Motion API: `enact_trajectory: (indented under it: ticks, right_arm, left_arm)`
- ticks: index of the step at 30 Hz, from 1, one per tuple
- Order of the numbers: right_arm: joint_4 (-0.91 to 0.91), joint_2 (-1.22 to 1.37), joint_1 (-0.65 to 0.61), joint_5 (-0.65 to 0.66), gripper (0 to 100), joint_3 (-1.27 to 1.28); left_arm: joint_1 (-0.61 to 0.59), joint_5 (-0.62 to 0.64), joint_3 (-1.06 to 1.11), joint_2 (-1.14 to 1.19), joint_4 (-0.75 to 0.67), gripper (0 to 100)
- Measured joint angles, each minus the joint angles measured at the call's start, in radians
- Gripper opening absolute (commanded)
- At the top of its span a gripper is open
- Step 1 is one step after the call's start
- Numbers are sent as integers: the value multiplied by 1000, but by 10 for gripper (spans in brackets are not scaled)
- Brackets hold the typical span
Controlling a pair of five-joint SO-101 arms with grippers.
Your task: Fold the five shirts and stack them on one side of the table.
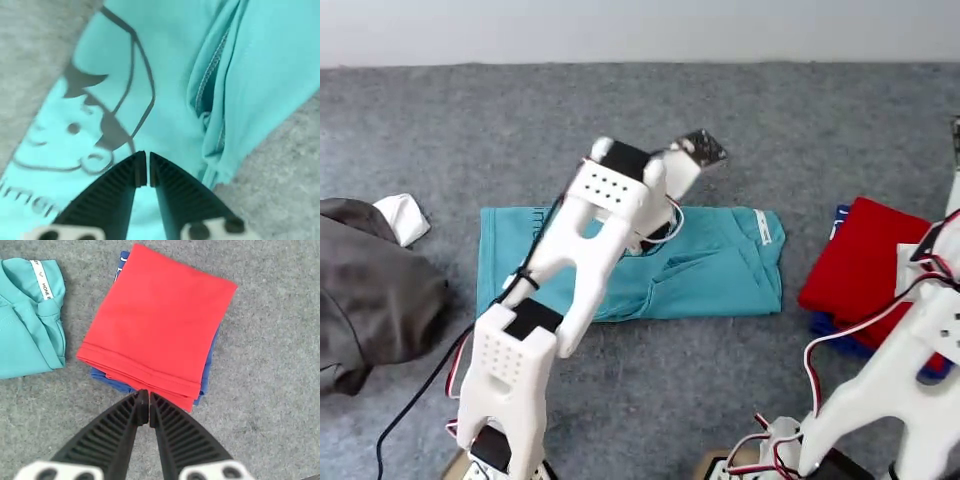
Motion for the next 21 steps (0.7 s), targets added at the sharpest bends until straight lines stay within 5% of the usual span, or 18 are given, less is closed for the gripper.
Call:
enact_trajectory:
  ticks: [7, 12, 21]
  right_arm:
    - [8, 0, 0, 0, 13, 0]
    - [9, 0, 0, 0, 13, 0]
    - [9, 0, 0, 0, 13, 0]
  left_arm:
    - [-101, 61, -20, -117, 25, 18]
    - [-299, 146, 38, -144, 26, 28]
    - [-672, 176, 198, -144, 23, 202]
